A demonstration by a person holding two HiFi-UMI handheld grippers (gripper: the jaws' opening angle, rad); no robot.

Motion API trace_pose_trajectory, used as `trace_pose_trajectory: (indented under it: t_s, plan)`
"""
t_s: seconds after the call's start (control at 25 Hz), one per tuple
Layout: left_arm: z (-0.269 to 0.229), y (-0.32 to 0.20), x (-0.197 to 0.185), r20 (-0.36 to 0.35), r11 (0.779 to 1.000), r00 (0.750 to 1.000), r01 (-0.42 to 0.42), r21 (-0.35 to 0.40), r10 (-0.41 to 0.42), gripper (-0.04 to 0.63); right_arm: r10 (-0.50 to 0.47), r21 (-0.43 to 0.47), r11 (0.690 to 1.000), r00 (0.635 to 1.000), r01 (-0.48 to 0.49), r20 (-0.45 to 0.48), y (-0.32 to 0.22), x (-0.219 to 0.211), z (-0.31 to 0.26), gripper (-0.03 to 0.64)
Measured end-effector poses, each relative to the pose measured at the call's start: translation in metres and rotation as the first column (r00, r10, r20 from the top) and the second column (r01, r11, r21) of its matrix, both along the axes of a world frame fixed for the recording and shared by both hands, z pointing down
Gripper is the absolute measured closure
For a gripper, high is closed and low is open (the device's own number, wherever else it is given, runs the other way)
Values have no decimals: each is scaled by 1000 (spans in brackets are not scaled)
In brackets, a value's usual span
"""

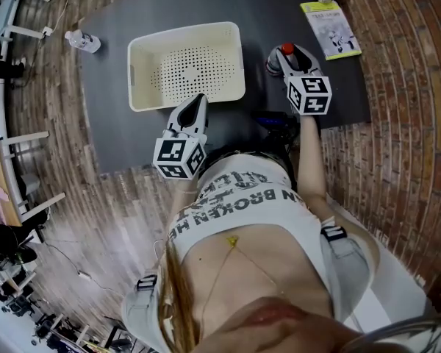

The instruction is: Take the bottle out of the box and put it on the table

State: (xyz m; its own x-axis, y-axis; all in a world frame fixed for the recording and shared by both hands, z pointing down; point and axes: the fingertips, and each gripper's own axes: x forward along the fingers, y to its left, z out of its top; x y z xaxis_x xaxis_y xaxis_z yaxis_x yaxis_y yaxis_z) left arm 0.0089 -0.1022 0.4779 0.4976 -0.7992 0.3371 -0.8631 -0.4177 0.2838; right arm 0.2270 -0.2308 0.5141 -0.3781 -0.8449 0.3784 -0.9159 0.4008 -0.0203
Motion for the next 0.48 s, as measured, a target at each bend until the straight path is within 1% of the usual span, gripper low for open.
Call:
trace_pose_trajectory:
  t_s: [0.48]
  plan:
    - [-1,1,-7,-4,1000,1000,5,2,-5,591,0,-10,1000,1000,0,10,0,1,1,462]
